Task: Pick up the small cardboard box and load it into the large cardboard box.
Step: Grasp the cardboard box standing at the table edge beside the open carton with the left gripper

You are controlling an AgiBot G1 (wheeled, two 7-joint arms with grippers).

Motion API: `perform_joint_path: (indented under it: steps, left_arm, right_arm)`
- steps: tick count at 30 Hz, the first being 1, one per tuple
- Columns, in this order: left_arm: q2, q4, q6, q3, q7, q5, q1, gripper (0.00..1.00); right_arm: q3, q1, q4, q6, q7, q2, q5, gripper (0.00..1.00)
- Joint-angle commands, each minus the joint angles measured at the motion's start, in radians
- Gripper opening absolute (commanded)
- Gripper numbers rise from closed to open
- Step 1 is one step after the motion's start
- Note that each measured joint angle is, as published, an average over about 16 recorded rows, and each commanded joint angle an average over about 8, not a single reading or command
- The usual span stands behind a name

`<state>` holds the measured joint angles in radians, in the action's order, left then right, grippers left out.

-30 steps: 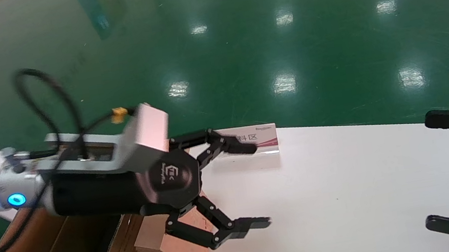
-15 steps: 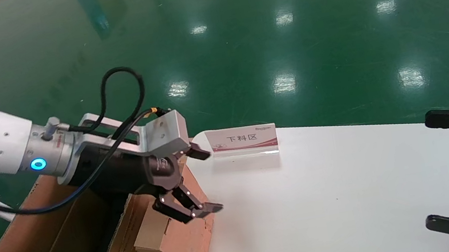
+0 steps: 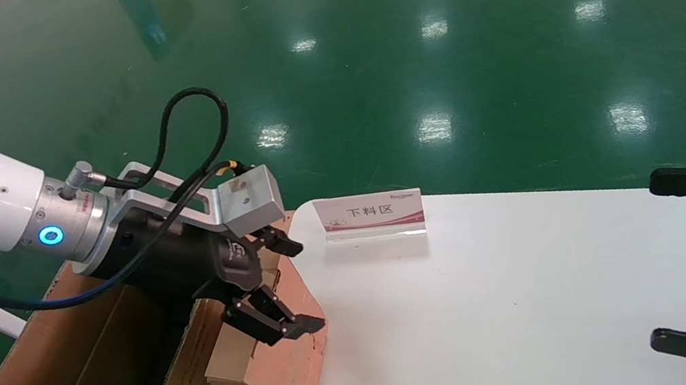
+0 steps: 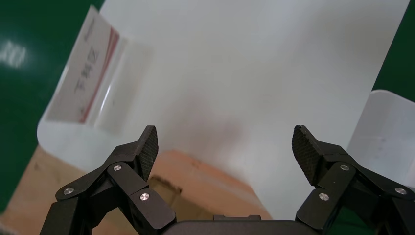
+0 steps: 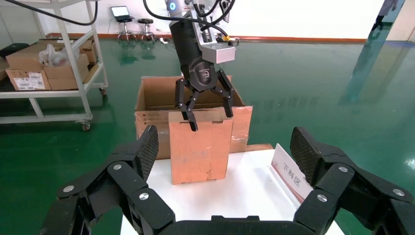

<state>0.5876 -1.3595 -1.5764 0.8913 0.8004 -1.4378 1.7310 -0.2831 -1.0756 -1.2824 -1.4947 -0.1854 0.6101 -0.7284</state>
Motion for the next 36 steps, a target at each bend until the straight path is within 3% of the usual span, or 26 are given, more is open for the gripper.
perform_joint_path:
  steps: [1,18,36]
  left_arm:
    - [-0.002,-0.001,-0.001,0.041,0.029,-0.004,0.029,1.0]
    - [0.032,-0.002,-0.002,0.423,0.229,-0.066,0.285,1.0]
    - [0.111,-0.001,0.009,0.765,0.398,0.008,0.467,1.0]
  right_arm:
    - [0.0,0.0,0.0,0.0,0.0,0.0,0.0,1.0]
    - [-0.001,0.0,0.0,0.001,0.001,-0.001,0.001,1.0]
    - [-0.003,-0.001,0.0,0.001,0.001,-0.001,0.002,1.0]
